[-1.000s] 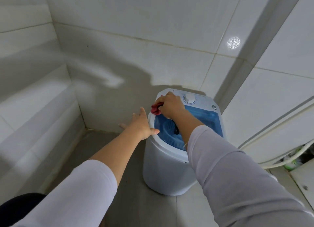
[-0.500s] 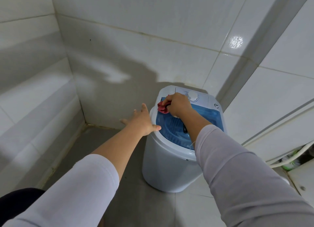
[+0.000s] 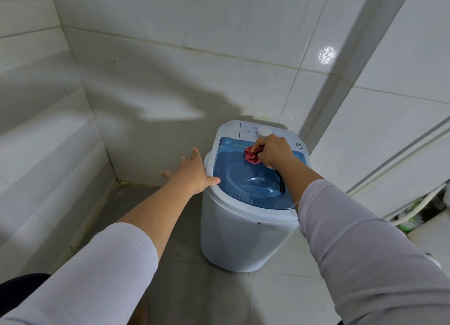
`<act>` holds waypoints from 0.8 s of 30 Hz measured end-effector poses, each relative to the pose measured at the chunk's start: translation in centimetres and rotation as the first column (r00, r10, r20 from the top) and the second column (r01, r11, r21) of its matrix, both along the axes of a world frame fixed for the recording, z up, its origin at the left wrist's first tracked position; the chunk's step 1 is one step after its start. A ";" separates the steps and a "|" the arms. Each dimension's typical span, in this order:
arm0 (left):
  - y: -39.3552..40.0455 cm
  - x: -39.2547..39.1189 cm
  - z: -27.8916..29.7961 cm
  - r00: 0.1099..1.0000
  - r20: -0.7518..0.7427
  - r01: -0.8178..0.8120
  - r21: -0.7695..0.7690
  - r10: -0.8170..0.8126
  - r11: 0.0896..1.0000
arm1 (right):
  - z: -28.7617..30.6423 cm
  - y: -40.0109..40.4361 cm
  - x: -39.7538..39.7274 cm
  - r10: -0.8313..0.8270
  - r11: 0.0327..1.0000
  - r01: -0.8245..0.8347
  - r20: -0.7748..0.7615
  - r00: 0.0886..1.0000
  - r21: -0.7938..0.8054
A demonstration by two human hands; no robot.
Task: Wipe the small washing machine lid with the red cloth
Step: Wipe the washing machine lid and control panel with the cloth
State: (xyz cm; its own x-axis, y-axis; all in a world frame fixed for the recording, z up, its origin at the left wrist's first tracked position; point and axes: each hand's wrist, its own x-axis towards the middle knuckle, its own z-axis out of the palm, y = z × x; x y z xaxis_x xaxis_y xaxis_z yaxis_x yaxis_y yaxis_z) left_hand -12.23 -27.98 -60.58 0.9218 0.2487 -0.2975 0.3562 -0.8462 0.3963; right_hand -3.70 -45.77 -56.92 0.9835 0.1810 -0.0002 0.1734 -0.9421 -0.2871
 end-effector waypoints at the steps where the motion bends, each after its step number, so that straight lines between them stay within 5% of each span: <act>1: -0.1 0.0 0.1 1.000 0.003 -0.002 0.003 0.002 1.000 | 0.1 -0.5 -0.1 -0.014 1.000 0.014 0.002 1.000 0.009; 24: -0.4 -0.3 0.3 0.984 0.026 0.171 0.107 -0.174 0.979 | 1.3 -10.0 -3.1 -0.296 0.925 0.284 0.012 0.955 0.252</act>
State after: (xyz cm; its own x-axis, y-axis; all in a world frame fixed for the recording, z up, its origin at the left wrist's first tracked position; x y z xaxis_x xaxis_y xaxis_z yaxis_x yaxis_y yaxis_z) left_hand -12.53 -28.36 -60.31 0.9629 0.1129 -0.2452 0.1887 -0.9311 0.3122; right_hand -6.78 -55.79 -55.66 0.9907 -0.1234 0.0570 -0.0770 -0.8550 -0.5129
